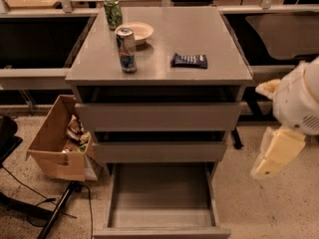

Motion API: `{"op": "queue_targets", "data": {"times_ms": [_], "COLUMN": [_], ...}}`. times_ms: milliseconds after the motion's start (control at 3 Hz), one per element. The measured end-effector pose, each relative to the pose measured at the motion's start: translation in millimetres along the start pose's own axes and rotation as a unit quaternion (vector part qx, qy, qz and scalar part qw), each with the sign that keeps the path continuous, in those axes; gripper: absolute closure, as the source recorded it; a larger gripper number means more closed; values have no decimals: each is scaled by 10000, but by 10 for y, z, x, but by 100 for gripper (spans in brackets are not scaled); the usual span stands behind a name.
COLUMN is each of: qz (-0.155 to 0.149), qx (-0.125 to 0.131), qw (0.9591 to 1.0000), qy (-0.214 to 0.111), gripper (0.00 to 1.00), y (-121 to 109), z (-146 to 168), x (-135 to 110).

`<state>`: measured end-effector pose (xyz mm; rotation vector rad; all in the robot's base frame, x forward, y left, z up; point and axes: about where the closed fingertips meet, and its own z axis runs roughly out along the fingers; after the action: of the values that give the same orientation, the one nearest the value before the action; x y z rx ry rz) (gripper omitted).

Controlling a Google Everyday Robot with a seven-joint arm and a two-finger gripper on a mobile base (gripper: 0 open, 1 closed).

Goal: Close bottom drawer

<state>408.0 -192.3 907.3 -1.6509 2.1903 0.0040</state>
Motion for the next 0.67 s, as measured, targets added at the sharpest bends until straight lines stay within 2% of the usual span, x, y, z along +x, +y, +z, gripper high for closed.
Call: {"op": "queue_targets", "data": {"times_ms": [333,667], "qz": [0,-69], "qx": [-47,-389], "qw": [10000,9983], "qy": [-34,427], "gripper": [0,0], "y": [266,746], "z": [643,1680], "x": [133,568]}}
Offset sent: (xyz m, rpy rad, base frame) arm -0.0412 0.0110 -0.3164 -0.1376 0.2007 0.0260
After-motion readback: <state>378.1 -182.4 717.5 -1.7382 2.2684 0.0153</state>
